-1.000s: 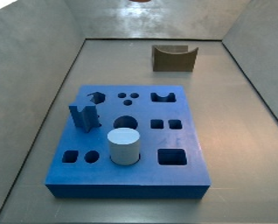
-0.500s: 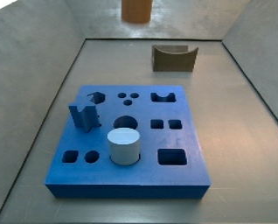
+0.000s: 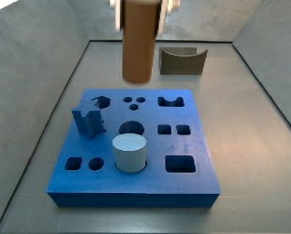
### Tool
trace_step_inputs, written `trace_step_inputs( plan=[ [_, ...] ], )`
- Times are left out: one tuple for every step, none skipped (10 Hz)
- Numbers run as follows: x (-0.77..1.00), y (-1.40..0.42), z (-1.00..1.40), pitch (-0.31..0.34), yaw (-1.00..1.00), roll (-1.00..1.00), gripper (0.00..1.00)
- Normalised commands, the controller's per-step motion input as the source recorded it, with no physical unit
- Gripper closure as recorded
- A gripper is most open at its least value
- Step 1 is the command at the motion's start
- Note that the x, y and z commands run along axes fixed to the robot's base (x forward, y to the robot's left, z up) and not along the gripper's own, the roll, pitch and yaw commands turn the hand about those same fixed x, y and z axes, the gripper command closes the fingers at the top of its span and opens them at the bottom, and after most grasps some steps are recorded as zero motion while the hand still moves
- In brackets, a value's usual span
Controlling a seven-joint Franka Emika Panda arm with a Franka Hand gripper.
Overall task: Pick up the round object. Move up. Place the round object on the fixture. Regrasp the round object. Move to above the board. Insert the round object.
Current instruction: Insert the round object.
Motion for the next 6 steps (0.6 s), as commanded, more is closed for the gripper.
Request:
trace_step_inputs(
  plan=[
    [-0.27,-0.21,-0.91,-0.366,0.00,0.16,1.00],
    [-0.21,-0.19,-0.67,-0.506,0.00,0.39,1.00],
    [-0.13,-0.16,-0.60,-0.669,0.00,0.06,1.00],
    [-0.15,-0.12,-0.52,-0.754,0.00,0.00,1.00],
    [-0.12,-0.07,-0.56,-0.706,0.00,-0.05,1.00],
    [0.00,0.00,-0.53,-0.371,0.00,-0.03,1.00]
  ],
)
